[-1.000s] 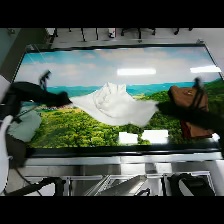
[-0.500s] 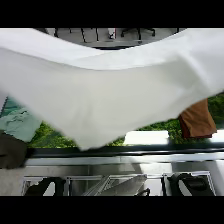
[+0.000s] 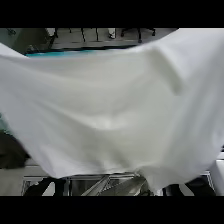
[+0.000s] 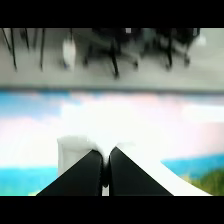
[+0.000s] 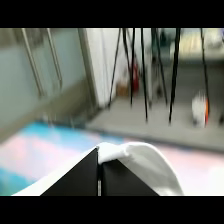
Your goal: Fold the shirts.
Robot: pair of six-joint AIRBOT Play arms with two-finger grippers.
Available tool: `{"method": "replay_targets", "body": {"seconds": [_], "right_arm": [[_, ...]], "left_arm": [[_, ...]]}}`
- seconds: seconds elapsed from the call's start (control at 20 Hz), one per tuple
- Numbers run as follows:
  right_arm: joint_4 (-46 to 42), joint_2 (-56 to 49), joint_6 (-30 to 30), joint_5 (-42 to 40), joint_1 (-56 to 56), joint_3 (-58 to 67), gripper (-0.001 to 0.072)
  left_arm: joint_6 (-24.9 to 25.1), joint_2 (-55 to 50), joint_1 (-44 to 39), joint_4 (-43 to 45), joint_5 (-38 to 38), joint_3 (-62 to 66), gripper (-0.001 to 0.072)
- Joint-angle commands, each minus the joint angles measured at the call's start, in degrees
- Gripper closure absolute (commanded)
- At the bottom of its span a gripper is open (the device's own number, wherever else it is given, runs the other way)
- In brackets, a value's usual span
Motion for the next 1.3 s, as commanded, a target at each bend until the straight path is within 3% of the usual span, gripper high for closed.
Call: {"method": "replay_targets", "body": {"seconds": [0.0, 0.15, 0.3, 0.5, 0.55, 0.6, 0.65, 0.8, 0.95, 1.05, 1.25], "right_arm": [[0.24, -12.46, 0.42, -3.50, 0.15, -6.54, 0.0692], [0.24, -24.55, 0.44, 1.66, 0.46, -10.67, 0.0692], [3.48, -35.15, 0.72, 5.90, 0.46, -10.64, 0.0691], [5.81, -45.09, 1.75, 5.75, 0.85, -10.64, 0.0680], [5.81, -46.38, 2.01, 4.85, 0.83, -10.64, 0.0675], [5.75, -47.10, 2.58, 3.85, 0.81, -10.64, 0.0541], [5.62, -47.15, 3.28, 2.29, 0.22, -10.62, 0.0370], [4.81, -43.47, 3.19, -7.87, -5.51, -10.21, 0.0346], [0.92, -37.35, 3.23, -22.64, -14.58, -12.11, 0.0346], [-0.55, -31.15, 3.15, -26.47, -19.26, -20.74, 0.0346], [-3.32, -17.38, 1.11, -24.68, -28.70, -42.23, 0.0345]], "left_arm": [[3.06, -11.39, -6.23, 2.78, -4.72, -10.75, 0.0689], [2.51, -24.68, -8.00, 8.72, -12.13, -14.53, 0.0689], [2.51, -36.54, -6.91, 8.81, -16.55, -14.40, 0.0689], [2.51, -46.21, -6.84, 8.50, -23.96, -14.38, 0.0676], [2.51, -47.32, -6.84, 8.50, -24.87, -14.38, 0.0478], [2.54, -47.91, -6.71, 8.59, -25.03, -14.38, 0.0149], [2.49, -47.84, -5.92, 8.59, -24.65, -14.36, -0.0003], [2.45, -46.05, -1.20, 8.61, -14.93, -9.11, -0.0004], [2.45, -44.50, 7.37, 8.59, 4.20, -1.81, -0.0003], [2.56, -43.28, 12.90, 8.31, 13.31, -4.68, -0.0003], [11.19, -38.62, 19.02, -0.81, 14.93, -26.51, -0.0003]]}}
